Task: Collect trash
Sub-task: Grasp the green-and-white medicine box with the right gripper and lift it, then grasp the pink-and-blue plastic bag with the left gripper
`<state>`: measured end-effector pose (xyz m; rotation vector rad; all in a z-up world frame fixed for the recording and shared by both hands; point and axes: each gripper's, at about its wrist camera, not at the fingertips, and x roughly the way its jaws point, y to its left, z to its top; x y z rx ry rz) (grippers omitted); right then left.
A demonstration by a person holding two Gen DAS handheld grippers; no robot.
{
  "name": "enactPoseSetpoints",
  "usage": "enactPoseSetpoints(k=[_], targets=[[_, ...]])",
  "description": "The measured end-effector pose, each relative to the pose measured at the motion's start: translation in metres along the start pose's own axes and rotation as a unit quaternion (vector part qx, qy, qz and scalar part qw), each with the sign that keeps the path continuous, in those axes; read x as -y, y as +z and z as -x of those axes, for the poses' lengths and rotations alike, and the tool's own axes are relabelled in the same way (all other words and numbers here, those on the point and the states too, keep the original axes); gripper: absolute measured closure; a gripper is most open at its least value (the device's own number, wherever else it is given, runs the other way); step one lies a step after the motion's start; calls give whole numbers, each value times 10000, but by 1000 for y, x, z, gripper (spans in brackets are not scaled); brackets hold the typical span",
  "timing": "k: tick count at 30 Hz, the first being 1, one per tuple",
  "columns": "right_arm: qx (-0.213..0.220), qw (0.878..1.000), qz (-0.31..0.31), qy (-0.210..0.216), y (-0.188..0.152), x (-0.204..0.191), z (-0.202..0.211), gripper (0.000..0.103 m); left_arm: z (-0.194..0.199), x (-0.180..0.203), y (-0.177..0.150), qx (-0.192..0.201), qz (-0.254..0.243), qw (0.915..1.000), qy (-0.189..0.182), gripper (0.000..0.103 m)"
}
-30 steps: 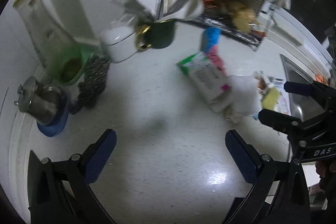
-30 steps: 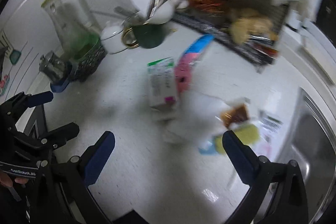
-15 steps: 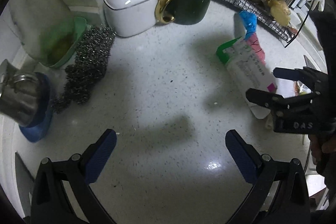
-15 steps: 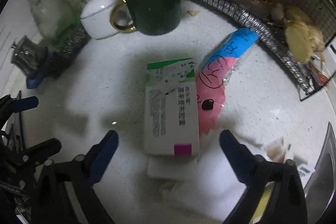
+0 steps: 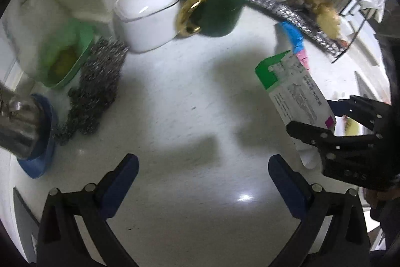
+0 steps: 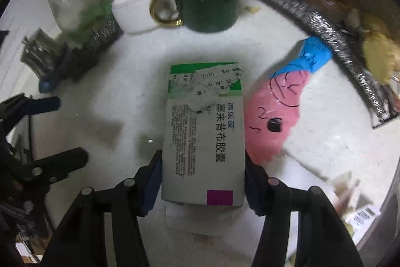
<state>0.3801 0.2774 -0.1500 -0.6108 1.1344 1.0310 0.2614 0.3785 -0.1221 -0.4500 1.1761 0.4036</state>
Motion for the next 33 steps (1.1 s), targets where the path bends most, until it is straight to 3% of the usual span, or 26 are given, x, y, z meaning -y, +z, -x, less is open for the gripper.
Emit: enactPoseSetpoints(k=[7, 11, 19, 28, 31, 33], targets=[[474, 9958, -784, 77, -18, 40, 65, 49, -1, 50, 34, 165, -549, 9981, -239, 0], [595, 9905, -1178, -385, -38, 73, 83, 48, -13, 78, 56, 216, -841, 9957, -337, 0], [586, 9800, -1729, -794, -60, 123, 88, 48, -55, 122, 97, 171, -1340, 9900, -411, 0], [393, 9751, -2013, -846, -77, 141, 73, 48, -103, 149, 116, 137, -1556, 9877, -28, 0], [378, 9740, -2080, -812, -80, 141, 69, 48, -115, 150, 119, 180, -1505, 9884, -14, 21], [413, 9736, -2104, -785, -81, 141, 64, 48, -121, 151, 121, 141, -1472, 9890, 10, 42]])
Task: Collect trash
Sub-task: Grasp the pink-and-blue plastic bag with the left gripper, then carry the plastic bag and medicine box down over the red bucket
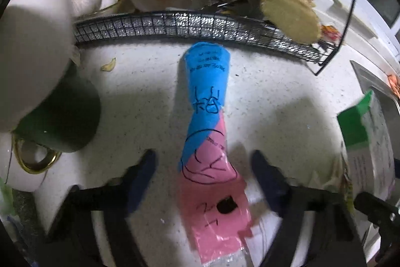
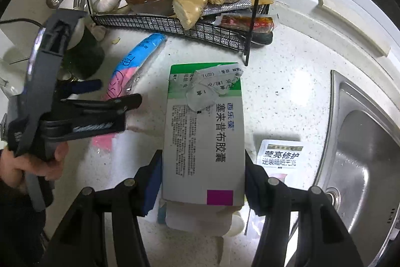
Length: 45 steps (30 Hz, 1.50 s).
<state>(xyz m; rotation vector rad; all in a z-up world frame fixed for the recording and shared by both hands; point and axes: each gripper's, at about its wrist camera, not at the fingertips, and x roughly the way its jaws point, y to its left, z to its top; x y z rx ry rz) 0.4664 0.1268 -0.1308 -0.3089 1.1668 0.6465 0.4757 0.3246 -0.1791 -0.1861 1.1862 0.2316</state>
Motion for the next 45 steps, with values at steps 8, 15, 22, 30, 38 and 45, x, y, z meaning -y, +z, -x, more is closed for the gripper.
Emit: enactPoseSetpoints(k=[8, 15, 22, 30, 38, 45], targets=[[-56, 9999, -105, 80, -7, 5, 4, 48, 7, 27, -7, -44, -381, 9992, 82, 90], [59, 9997, -95, 219, -13, 16, 24, 48, 60, 42, -29, 102, -284, 9995, 119, 93], [281, 9990, 131, 327, -27, 16, 66, 48, 119, 68, -62, 331, -233, 9992, 44, 94], [553, 9949, 578, 613, -72, 18, 112, 48, 183, 111, -134, 516, -29, 9985, 161, 94], [633, 9847, 1287, 991, -154, 26, 161, 48, 236, 176, -232, 756, 492, 9950, 425, 94], [680, 9754, 1679, 1260, -234, 47, 199, 48, 275, 241, -313, 745, 876, 9918, 566, 94]])
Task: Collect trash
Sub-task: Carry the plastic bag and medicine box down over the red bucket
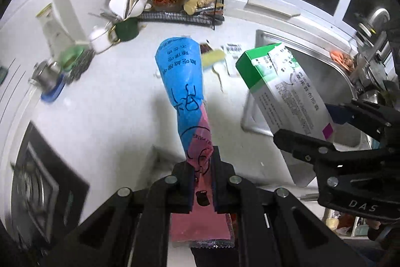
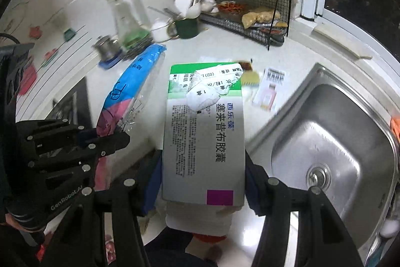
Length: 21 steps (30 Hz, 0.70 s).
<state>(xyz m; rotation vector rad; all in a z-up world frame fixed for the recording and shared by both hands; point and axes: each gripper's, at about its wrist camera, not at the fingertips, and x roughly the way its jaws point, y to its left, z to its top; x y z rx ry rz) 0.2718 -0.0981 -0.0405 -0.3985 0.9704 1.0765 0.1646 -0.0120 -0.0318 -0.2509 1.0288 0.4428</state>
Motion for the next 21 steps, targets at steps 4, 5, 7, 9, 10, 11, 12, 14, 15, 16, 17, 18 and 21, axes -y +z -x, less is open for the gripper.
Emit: enactPoseSetpoints(k=[4, 5, 7, 9, 10, 11, 12, 14, 15, 16, 17, 18, 21], targets=[[-55, 9999, 98, 56, -30, -8, 16, 48, 17, 18, -33, -98, 113, 9999, 30, 94], [-85, 9999, 109, 56, -36, -10, 18, 48, 19, 21, -40, -153, 157, 9998, 33, 94], [-118, 9998, 81, 118, -47, -12, 23, 48, 18, 25, -55, -283, 235, 9993, 7, 94], [-149, 9998, 82, 134, -55, -15, 23, 48, 18, 28, -71, -380, 239, 9990, -32, 94], [-177, 9997, 98, 135, -59, -17, 20, 48, 17, 28, -76, -417, 250, 9988, -39, 94], [-204, 9996, 100, 139, -63, -18, 18, 48, 13, 28, -82, -479, 262, 9985, -55, 94], [-244, 9995, 104, 148, -68, -20, 14, 48, 11, 28, -87, -533, 264, 9982, -67, 94], [-349, 9992, 80, 156, -82, -23, 7, 48, 1, 27, -100, -683, 285, 9972, -98, 94], [-420, 9990, 50, 166, -87, -23, 2, 48, -6, 26, -108, -795, 286, 9964, -97, 94], [-510, 9985, 19, 179, -92, -23, -5, 48, -11, 25, -114, -860, 285, 9958, -113, 94], [-603, 9980, 0, 183, -99, -24, -11, 48, -18, 25, -123, -942, 285, 9950, -185, 94], [-728, 9972, -13, 186, -106, -26, -21, 48, -24, 24, -131, -1037, 295, 9939, -228, 94], [-1007, 9946, -41, 227, -124, -33, -45, 48, -50, 20, -157, -1354, 315, 9897, -355, 94]])
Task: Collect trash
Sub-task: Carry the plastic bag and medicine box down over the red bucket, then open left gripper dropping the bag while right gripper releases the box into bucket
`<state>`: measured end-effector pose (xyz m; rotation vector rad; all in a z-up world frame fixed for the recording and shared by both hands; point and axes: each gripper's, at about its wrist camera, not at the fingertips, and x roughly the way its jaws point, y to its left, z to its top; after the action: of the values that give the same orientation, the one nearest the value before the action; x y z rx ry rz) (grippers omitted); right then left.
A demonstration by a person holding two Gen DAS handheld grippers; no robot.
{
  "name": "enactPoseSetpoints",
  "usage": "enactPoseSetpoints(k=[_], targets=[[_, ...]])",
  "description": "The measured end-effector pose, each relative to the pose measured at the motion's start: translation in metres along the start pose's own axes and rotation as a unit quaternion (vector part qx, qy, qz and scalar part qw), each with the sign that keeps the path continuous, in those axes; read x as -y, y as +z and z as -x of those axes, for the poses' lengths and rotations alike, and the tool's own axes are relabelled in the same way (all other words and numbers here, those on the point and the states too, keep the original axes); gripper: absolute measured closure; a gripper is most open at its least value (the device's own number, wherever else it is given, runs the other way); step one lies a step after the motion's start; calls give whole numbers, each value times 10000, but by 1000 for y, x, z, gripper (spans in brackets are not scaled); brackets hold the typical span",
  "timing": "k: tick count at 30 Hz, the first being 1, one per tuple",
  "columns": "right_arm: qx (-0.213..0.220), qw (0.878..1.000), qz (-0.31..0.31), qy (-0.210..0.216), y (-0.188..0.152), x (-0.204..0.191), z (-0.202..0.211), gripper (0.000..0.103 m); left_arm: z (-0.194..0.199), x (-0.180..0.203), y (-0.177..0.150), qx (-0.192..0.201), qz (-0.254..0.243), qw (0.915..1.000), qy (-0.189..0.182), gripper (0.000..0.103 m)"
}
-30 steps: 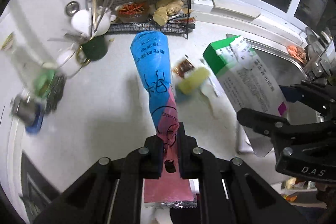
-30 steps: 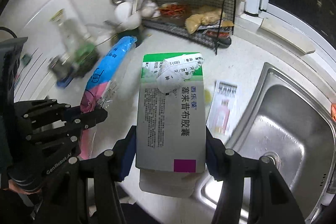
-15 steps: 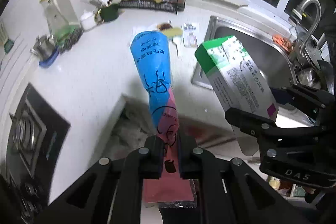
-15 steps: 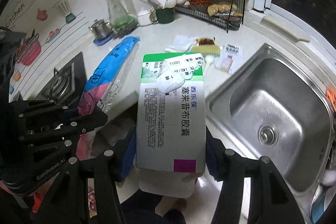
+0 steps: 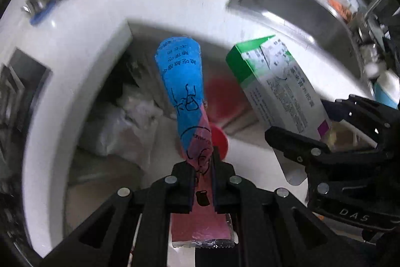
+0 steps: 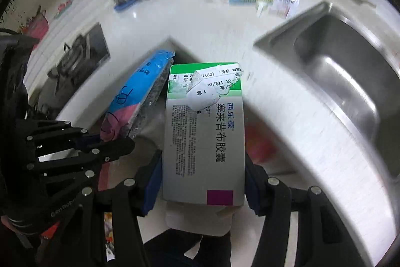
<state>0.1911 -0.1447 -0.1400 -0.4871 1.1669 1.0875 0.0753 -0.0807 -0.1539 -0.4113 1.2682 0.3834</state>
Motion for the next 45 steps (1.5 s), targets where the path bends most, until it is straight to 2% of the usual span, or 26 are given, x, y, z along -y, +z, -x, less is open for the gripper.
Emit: enactPoseSetpoints(k=[4, 9, 15, 18, 22, 24, 25, 26, 27, 29, 32, 38, 40, 42, 45], targets=[[-297, 9995, -110, 7, -19, -6, -46, 48, -56, -11, -22, -349, -71, 9993, -58, 94], [-341, 9992, -87, -168, -38, -6, -108, 48, -123, -23, -39, -514, -152, 9984, -160, 94], [-472, 9981, -288, -267, -66, 18, -201, 48, -219, -39, -54, -586, -250, 9975, -302, 94], [-533, 9973, -384, -313, -70, 30, -250, 48, -272, -43, -62, -650, -313, 9967, -377, 94], [-632, 9953, -574, -466, -83, 51, -303, 48, -328, -37, -67, -710, -478, 9951, -485, 94], [-693, 9939, -711, -477, -86, 61, -325, 48, -347, -35, -68, -714, -612, 9947, -420, 94], [-700, 9936, -741, -478, -88, 64, -332, 48, -353, -33, -68, -693, -646, 9946, -433, 93], [-701, 9934, -751, -502, -90, 66, -337, 48, -360, -32, -67, -692, -650, 9943, -476, 84], [-701, 9932, -769, -521, -91, 68, -342, 48, -366, -31, -66, -711, -653, 9939, -531, 67], [-708, 9922, -850, -571, -94, 66, -349, 48, -373, -27, -64, -731, -741, 9935, -471, 49], [-756, 9903, -1009, -587, -97, 73, -347, 48, -375, -22, -62, -704, -875, 9929, -387, 31], [-755, 9895, -1102, -555, -113, 68, -342, 48, -353, -29, -58, -662, -852, 9936, -329, 30], [-746, 9899, -1088, -525, -109, 67, -339, 48, -344, -38, -58, -570, -744, 9950, -342, 30], [-704, 9905, -1059, -516, -115, 70, -331, 48, -340, -45, -59, -521, -620, 9962, -322, 21], [-712, 9913, -1014, -455, -112, 68, -333, 48, -339, -53, -64, -480, -659, 9966, -104, 18]])
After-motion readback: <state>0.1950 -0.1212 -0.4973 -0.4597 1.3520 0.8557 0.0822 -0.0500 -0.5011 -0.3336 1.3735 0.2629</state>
